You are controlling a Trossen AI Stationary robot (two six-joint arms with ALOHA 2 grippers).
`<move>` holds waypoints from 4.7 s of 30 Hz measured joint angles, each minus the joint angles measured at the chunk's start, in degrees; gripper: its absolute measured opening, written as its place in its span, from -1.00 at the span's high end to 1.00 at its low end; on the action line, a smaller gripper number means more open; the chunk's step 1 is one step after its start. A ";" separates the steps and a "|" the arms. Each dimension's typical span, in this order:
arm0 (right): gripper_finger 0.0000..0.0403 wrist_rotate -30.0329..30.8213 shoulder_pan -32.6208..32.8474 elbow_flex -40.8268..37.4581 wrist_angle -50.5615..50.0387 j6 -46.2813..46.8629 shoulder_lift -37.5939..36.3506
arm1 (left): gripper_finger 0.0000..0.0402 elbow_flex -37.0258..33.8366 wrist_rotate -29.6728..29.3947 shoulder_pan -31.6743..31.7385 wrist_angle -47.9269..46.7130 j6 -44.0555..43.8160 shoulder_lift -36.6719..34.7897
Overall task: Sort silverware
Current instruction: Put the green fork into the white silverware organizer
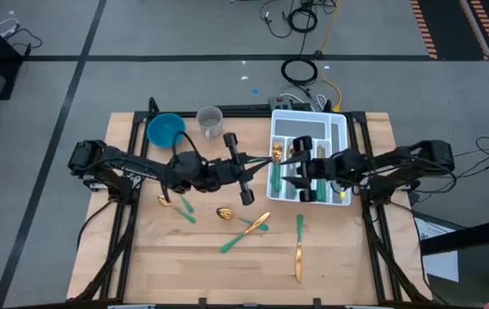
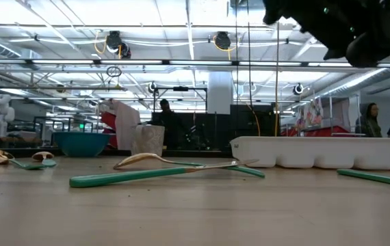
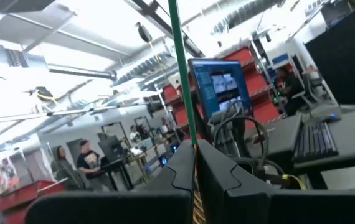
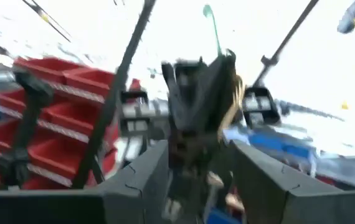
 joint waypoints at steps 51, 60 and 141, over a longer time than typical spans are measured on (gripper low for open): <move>0.18 -1.51 0.35 8.81 -2.56 5.41 -0.03 | 0.95 0.00 12.25 1.01 7.45 7.60 2.27; 0.18 -1.49 0.35 8.81 -3.22 5.85 -0.03 | 0.95 0.00 12.46 2.47 10.54 7.97 4.92; 1.00 34.39 -16.23 64.29 -148.81 -12.79 -7.45 | 0.20 -0.02 -20.83 -1.09 -75.43 -10.19 -14.40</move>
